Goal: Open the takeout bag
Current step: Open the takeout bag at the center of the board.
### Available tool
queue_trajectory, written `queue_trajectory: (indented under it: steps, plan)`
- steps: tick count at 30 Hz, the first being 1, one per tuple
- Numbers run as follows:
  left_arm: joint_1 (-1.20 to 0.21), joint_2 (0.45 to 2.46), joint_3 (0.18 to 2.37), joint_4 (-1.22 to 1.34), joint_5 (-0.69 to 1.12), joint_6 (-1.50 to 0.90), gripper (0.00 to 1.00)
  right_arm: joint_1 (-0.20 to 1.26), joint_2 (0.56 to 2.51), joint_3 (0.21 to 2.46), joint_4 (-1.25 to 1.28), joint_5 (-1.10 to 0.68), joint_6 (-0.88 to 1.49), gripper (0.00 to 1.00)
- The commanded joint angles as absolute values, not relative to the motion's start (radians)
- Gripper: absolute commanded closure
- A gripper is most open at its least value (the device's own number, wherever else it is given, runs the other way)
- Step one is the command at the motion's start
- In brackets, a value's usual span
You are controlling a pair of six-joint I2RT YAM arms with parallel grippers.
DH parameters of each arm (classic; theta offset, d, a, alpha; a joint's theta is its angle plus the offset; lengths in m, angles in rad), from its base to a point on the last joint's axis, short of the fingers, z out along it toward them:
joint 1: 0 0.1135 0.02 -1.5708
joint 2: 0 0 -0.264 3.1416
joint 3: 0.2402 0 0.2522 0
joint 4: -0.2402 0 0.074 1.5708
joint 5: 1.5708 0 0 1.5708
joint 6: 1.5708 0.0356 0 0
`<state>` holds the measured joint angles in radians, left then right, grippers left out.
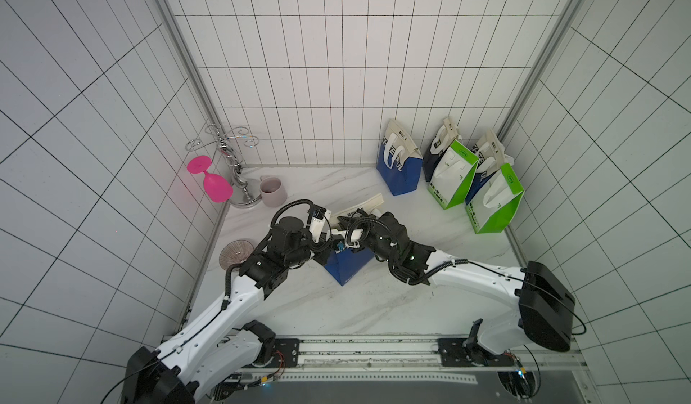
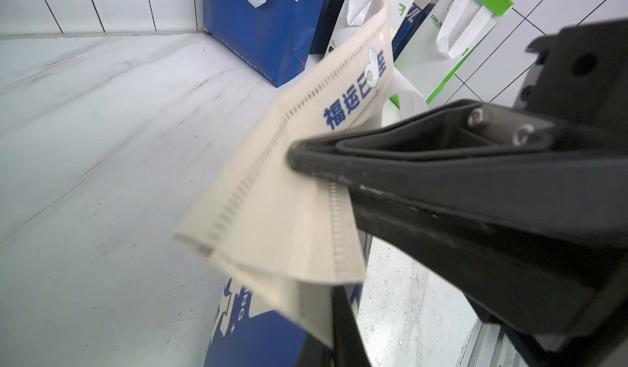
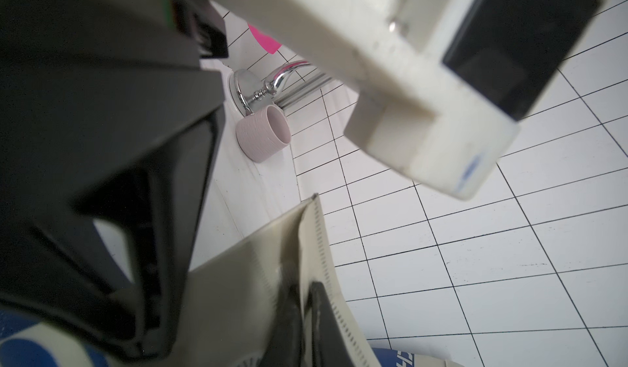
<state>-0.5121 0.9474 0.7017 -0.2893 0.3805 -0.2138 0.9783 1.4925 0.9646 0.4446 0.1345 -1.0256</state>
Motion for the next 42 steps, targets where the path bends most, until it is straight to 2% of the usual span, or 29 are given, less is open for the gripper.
queue_trajectory:
  steps: [1,12,23,30,42]
  plan:
    - [-0.518,0.933,0.692,-0.307,0.423,-0.213,1.0,0.968,1.512,1.033,0.438,0.227,-0.998,0.99]
    - [-0.518,0.927,0.689,-0.306,0.42,-0.215,1.0,0.934,1.465,1.153,0.291,0.216,-0.849,1.0]
    - [-0.519,0.926,0.689,-0.307,0.423,-0.215,1.0,0.853,1.473,1.334,0.116,0.2,-0.827,1.0]
    - [-0.519,0.927,0.689,-0.307,0.425,-0.216,1.0,0.831,1.451,1.317,0.106,0.111,-0.961,1.0]
    - [-0.521,0.928,0.689,-0.307,0.427,-0.213,1.0,0.822,1.496,1.504,-0.034,0.062,-1.193,1.0]
